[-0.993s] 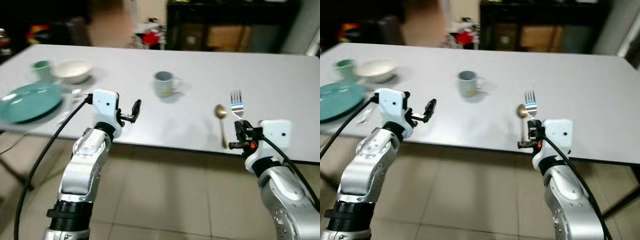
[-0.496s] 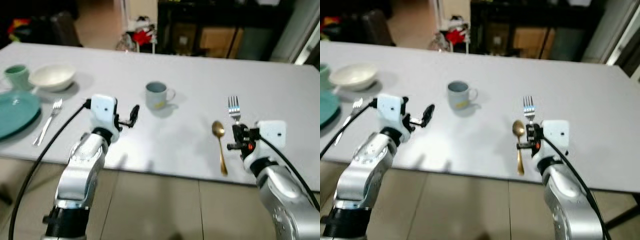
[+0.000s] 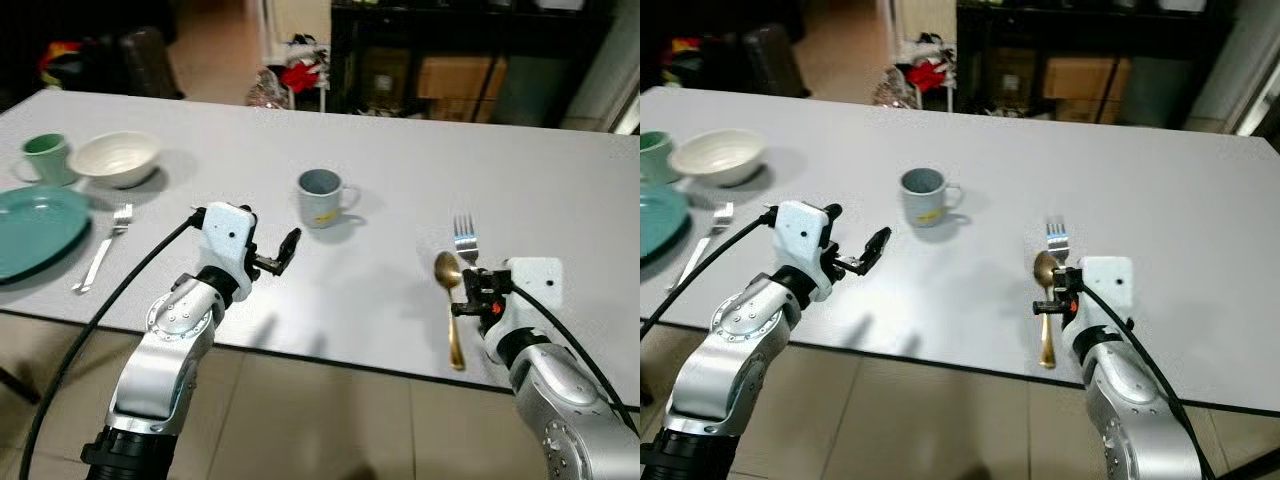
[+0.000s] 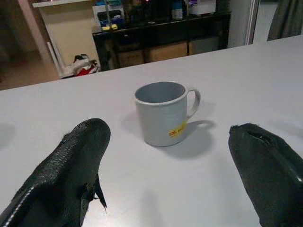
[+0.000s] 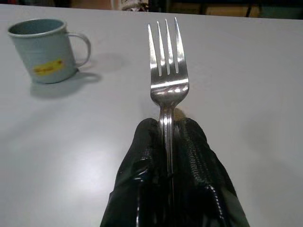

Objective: Setting the table

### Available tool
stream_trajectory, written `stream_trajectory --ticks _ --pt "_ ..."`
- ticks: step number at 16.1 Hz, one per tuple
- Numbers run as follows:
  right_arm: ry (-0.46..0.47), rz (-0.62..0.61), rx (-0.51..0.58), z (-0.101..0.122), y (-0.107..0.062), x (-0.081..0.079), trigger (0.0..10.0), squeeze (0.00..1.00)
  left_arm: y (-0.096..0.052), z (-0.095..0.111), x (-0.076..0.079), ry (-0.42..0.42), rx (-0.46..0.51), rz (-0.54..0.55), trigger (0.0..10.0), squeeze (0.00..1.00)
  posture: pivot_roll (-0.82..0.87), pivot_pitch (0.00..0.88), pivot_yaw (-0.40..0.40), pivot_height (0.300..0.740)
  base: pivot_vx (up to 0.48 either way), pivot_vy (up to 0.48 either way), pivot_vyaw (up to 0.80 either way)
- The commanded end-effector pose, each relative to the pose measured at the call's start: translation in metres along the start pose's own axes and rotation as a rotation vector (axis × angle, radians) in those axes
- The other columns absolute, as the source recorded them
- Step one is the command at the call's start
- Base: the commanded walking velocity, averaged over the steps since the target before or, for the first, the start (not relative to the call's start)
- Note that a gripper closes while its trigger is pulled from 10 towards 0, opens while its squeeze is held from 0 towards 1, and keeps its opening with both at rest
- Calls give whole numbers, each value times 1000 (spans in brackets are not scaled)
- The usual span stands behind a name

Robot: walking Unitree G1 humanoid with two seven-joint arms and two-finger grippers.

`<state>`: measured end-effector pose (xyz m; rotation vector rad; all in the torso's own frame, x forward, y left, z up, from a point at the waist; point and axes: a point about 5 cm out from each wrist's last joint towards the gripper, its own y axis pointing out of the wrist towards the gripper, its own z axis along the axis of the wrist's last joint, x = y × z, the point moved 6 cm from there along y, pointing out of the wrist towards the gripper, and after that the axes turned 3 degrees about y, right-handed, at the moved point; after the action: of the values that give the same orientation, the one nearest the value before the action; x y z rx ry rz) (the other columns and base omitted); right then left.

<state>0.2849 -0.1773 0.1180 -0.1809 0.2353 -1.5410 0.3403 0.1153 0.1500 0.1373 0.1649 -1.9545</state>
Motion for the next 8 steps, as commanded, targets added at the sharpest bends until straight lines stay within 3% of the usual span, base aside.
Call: stream_trajectory --ticks 1,6,8 --pt "6 -12 9 3 -3 2 10000 0 2 6 1 11 13 -5 10000 0 -34 0 35 740 0 0 0" --pt "-31 -91 -70 -10 1 19 10000 0 5 7 13 15 17 -66 10000 0 -51 0 48 740 0 0 0" --pt "-16 -97 -126 -20 9 24 10000 0 2 2 29 20 -6 -175 10000 0 -53 0 54 740 0 0 0"
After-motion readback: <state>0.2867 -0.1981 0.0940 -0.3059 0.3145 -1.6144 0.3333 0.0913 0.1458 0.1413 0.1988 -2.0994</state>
